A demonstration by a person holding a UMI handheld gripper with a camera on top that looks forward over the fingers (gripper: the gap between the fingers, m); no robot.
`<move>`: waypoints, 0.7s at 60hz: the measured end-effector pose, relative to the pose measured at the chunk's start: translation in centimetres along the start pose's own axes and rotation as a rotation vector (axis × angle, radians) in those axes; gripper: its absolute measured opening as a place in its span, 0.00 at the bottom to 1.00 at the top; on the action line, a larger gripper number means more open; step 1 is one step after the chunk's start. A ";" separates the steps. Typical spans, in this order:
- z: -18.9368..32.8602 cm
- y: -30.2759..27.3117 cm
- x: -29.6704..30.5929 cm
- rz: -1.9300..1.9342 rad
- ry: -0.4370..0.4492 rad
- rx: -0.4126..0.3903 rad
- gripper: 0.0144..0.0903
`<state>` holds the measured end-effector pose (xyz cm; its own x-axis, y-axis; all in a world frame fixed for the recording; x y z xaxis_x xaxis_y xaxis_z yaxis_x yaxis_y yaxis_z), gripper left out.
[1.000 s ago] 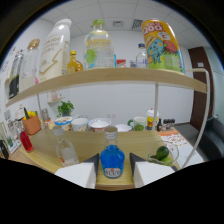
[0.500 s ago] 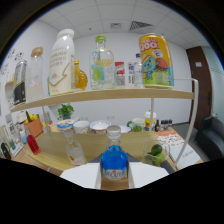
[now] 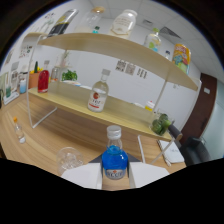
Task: Make me a cup of Mount Fuji.
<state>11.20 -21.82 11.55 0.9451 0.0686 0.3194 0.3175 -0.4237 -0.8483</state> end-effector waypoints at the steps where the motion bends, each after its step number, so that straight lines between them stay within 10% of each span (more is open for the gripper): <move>1: 0.1 0.0 -0.1 -0.042 0.004 0.000 0.28; 42: 2.0 -2.2 0.1 -1.536 0.235 -0.005 0.28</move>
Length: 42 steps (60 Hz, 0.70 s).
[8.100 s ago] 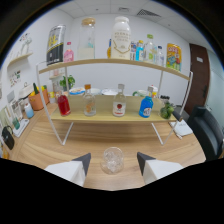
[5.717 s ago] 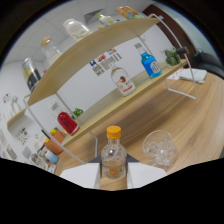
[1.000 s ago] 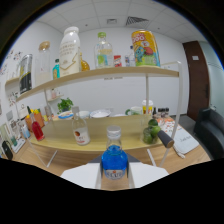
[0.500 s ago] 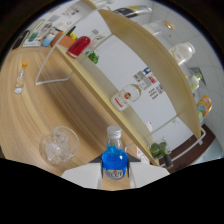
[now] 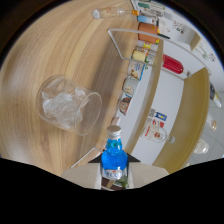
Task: Make me a cup of Mount Fuji.
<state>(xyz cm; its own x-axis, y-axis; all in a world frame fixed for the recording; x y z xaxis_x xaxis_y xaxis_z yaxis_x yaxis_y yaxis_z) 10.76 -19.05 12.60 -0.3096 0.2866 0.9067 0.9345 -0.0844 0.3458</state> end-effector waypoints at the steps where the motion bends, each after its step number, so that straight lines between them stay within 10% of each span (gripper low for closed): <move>1: 0.0 0.0 -0.1 -0.005 -0.003 0.000 0.28; 15: -0.6 -0.1 0.3 0.138 -0.028 0.023 0.28; 42: -7.0 6.1 9.1 1.420 -0.006 0.327 0.29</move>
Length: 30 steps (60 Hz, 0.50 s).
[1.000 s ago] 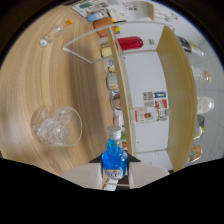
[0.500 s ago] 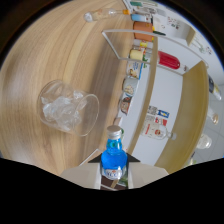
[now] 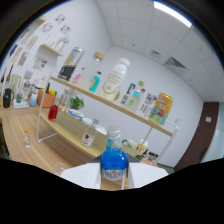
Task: Make me a cup of Mount Fuji.
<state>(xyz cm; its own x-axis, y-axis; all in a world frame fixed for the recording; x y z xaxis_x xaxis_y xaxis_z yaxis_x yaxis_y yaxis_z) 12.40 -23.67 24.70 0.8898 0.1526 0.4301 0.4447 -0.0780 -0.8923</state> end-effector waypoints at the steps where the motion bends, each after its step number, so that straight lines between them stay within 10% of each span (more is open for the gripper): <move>1: -0.1 0.4 0.7 0.042 0.008 -0.002 0.29; 30: 3.2 22.0 5.0 0.447 0.015 -0.315 0.29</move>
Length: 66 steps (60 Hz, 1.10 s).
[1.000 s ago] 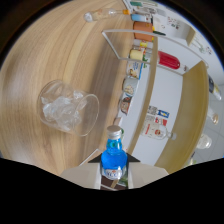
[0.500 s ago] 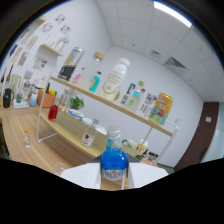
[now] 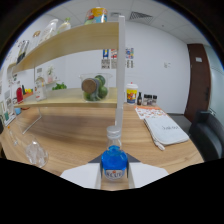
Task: Make me a cup of Mount Fuji.
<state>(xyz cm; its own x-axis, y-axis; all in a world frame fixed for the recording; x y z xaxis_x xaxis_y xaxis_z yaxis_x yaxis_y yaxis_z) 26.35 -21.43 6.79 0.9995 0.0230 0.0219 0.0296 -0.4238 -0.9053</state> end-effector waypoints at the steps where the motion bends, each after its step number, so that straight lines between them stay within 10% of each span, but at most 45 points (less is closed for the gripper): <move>1: 0.3 0.4 0.1 0.001 0.000 -0.010 0.29; 44: 1.8 5.8 0.5 0.019 -0.001 -0.219 0.31; 51: 0.9 6.4 0.9 0.017 0.039 -0.235 0.50; 57: -0.9 5.3 0.7 0.029 0.072 -0.218 0.88; 66: -5.2 0.0 -0.8 0.067 0.138 -0.107 0.93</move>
<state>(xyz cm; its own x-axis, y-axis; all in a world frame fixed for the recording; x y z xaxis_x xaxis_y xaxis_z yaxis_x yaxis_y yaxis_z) 25.57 -26.18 8.96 0.9912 -0.1296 0.0278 -0.0433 -0.5145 -0.8564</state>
